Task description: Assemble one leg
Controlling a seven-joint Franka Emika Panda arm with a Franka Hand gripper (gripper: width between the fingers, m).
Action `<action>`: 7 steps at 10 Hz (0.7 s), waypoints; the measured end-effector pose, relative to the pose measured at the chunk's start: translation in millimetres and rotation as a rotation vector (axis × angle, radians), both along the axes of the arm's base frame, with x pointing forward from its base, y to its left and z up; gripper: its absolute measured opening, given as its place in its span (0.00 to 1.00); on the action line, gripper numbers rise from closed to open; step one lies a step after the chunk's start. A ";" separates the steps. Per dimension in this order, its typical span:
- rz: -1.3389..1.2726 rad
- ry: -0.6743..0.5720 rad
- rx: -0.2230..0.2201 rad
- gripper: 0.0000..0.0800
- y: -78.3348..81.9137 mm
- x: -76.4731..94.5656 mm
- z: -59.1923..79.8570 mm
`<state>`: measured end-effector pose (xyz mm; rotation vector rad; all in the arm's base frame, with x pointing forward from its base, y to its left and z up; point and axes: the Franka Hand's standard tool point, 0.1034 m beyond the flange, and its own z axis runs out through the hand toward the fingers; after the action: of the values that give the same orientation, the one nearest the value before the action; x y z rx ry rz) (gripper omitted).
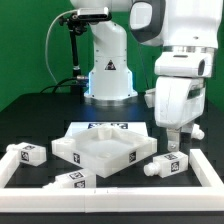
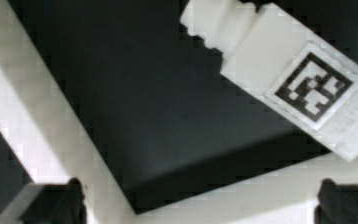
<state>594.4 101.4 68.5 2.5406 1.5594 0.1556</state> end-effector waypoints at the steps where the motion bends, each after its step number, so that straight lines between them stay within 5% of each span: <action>1: 0.000 0.000 0.000 0.81 0.0 0.0 0.0; 5: 0.001 0.007 -0.001 0.81 -1.4 -0.9 -0.4; 7: 0.000 0.088 -0.028 0.81 -18.7 -12.0 -2.7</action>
Offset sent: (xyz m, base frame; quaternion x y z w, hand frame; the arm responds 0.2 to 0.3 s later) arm 0.0000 0.0000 0.0000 0.0000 0.0000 0.0000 1.0000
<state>582.4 82.7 65.8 2.5582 1.5805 0.0212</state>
